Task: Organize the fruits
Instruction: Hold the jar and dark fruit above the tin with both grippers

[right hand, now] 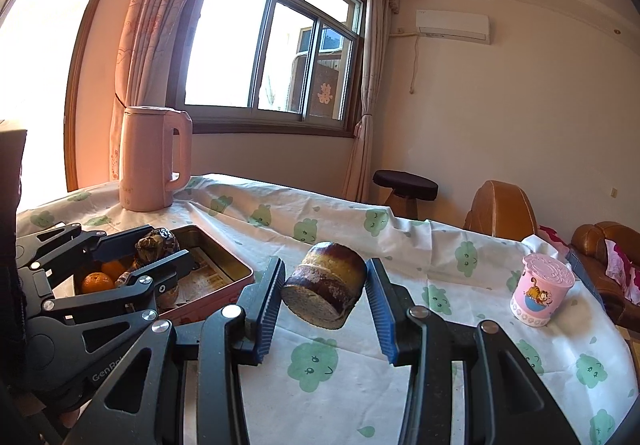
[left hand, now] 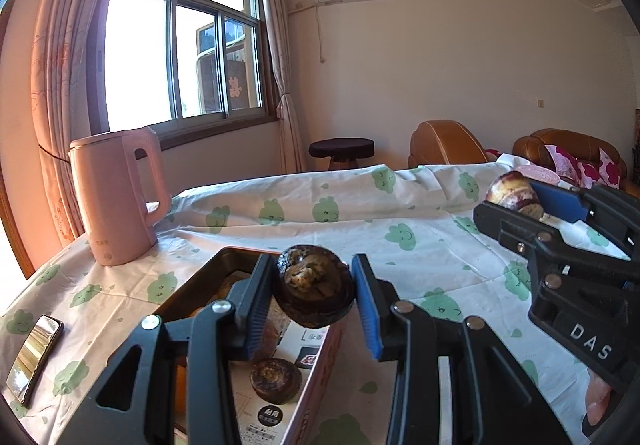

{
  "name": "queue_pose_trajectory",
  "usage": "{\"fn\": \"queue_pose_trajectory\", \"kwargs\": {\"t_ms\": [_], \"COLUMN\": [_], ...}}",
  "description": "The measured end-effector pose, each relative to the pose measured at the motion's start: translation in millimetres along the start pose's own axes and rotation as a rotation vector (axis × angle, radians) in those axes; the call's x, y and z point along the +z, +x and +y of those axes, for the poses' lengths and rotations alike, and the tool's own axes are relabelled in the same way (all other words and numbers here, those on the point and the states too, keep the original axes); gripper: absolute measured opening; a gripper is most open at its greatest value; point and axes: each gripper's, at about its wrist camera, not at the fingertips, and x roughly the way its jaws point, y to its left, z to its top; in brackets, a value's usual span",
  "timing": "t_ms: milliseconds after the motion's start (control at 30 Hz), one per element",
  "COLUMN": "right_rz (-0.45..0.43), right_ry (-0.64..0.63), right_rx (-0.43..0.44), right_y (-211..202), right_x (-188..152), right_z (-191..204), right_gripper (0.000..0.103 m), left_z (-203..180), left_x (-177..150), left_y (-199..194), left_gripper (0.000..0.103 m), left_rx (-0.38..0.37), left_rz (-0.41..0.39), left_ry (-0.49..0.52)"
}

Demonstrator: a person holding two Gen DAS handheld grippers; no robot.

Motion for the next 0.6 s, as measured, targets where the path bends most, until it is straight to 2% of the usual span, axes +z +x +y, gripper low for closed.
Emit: {"fn": "queue_pose_trajectory", "kwargs": {"t_ms": [600], "right_rz": [-0.003], "right_ry": [-0.058], "right_rx": [0.084], "right_y": [14], "right_x": [19], "right_z": [44], "right_gripper": [0.044], "left_z": [54], "left_x": [-1], "left_y": [-4], "left_gripper": [0.041], "left_rx": [0.088], "left_rz": [0.013], "left_ry": [-0.055]}}
